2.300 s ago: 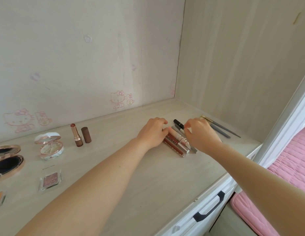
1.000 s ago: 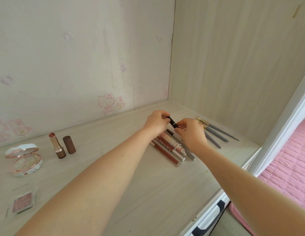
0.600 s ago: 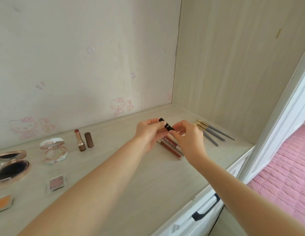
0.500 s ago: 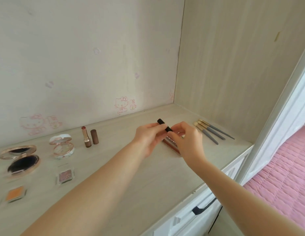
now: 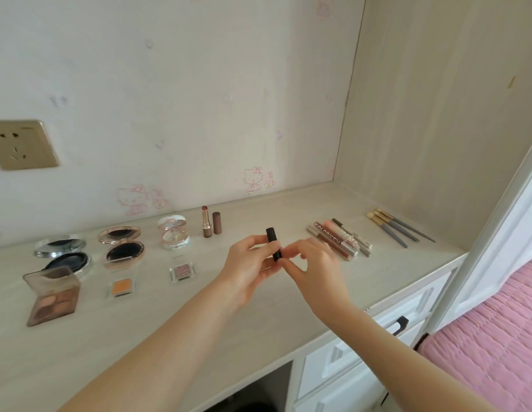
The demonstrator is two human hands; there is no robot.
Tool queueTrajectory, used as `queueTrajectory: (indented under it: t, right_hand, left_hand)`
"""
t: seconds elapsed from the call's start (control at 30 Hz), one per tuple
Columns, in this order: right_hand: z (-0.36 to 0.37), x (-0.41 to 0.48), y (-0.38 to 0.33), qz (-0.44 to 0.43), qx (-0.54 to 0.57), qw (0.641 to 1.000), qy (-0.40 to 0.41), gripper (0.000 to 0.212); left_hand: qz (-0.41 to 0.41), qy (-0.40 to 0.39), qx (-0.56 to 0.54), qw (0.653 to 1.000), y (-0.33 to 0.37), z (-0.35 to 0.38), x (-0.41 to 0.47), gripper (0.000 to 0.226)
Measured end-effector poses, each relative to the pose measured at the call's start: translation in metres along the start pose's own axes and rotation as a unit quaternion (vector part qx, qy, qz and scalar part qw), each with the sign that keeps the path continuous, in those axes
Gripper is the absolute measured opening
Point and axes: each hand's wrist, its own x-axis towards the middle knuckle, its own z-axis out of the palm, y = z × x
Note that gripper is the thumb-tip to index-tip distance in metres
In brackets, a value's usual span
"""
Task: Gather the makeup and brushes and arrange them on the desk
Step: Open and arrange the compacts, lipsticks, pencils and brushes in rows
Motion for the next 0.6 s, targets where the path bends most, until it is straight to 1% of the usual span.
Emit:
queueTrajectory:
  t: [0.1, 0.17, 0.2, 0.27, 0.33, 0.43, 0.5, 0.6]
  right_hand:
    - [0.009, -0.002, -0.011, -0.007, 0.007, 1.0, -0.027, 0.01]
    - [0.013, -0.002, -0.019, 0.001, 0.023, 0.999, -0.047, 0.018]
    - [0.016, -0.001, -0.023, 0.006, 0.038, 0.997, -0.063, 0.024]
    - [0.022, -0.002, -0.032, 0.009, 0.063, 0.992, -0.11, 0.031]
    - [0.03, -0.006, -0.039, -0.01, 0.06, 0.986, -0.156, 0.029]
    - [0.042, -0.012, -0.048, -0.044, 0.035, 0.98, -0.191, 0.02]
    - [0.048, -0.016, -0.055, -0.053, 0.042, 0.977, -0.202, 0.017]
    - [0.057, -0.02, -0.067, -0.07, 0.065, 0.972, -0.216, 0.016]
  left_hand:
    - [0.038, 0.024, 0.075, 0.996, 0.003, -0.02, -0.017, 0.02]
    - [0.066, 0.034, 0.163, 0.984, 0.005, -0.034, -0.027, 0.017]
    - [0.085, 0.036, 0.218, 0.972, 0.005, -0.042, -0.031, 0.016]
    - [0.125, 0.031, 0.336, 0.933, 0.004, -0.058, -0.04, 0.014]
    - [0.155, 0.03, 0.429, 0.889, 0.003, -0.073, -0.048, 0.015]
    - [0.185, 0.047, 0.496, 0.847, 0.003, -0.094, -0.06, 0.021]
    - [0.198, 0.058, 0.518, 0.83, 0.003, -0.107, -0.066, 0.023]
    - [0.223, 0.06, 0.55, 0.802, 0.004, -0.124, -0.074, 0.019]
